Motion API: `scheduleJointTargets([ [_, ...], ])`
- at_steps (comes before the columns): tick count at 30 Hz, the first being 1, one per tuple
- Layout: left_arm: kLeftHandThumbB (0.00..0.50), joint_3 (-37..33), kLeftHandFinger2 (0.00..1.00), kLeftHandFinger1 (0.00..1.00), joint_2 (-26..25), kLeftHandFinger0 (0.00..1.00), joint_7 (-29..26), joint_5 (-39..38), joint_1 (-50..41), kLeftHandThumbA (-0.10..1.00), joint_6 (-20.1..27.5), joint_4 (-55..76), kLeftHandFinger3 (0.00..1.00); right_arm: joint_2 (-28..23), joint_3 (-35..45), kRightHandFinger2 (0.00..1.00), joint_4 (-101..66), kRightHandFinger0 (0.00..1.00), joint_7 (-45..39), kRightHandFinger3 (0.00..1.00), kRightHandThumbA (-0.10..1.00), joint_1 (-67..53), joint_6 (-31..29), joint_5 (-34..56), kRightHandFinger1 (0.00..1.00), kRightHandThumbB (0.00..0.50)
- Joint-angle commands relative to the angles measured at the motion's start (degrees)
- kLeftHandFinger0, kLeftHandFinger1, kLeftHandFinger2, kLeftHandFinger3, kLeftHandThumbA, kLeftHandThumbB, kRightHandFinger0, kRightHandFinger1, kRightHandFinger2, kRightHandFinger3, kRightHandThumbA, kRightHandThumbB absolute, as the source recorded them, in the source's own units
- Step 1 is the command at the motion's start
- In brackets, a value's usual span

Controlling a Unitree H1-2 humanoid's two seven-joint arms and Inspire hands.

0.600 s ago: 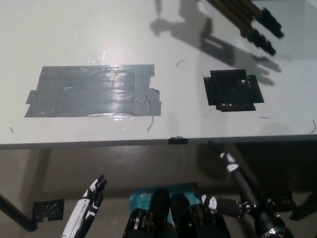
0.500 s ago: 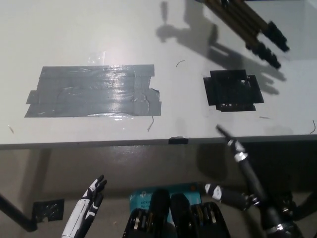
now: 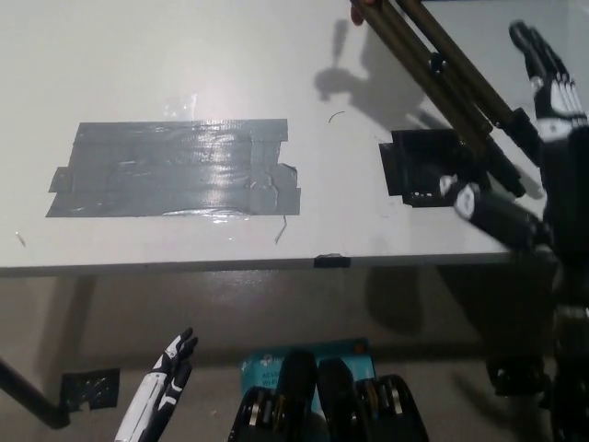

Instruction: A person hands a tripod to the robot which it grabs with its right hand and places in the middle of the table in front of it

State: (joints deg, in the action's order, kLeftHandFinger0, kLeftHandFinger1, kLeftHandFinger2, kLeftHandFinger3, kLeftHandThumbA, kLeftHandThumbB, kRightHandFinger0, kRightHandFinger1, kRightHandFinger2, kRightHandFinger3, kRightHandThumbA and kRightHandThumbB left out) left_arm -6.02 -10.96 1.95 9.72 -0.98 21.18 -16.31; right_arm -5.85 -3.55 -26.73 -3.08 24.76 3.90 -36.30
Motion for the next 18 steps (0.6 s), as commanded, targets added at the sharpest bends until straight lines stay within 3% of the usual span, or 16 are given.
scheduleJointTargets([
  [1,0.313,0.5,1.00,1.00,-0.3,1.00,-0.6,0.3,-0.3,0.99,2.7,0.8,1.00,-1.1,1.4,1.00,5.1,1.00,-1.5,1.00,0.92,7.4,8.6,-7.2,1.00,0.284],
  [11,0.311,0.4,1.00,1.00,0.0,1.00,-0.5,0.1,-1.5,0.97,2.9,1.0,1.00,-2.6,-1.1,1.00,27.4,1.00,1.4,1.00,0.98,18.3,10.5,-7.5,1.00,0.355],
  [18,0.312,0.5,1.00,1.00,-0.1,1.00,-0.2,-0.1,-1.0,0.97,2.1,1.8,1.00,-2.9,-1.4,1.00,37.0,1.00,0.8,1.00,0.98,24.8,13.3,-5.8,1.00,0.367],
])
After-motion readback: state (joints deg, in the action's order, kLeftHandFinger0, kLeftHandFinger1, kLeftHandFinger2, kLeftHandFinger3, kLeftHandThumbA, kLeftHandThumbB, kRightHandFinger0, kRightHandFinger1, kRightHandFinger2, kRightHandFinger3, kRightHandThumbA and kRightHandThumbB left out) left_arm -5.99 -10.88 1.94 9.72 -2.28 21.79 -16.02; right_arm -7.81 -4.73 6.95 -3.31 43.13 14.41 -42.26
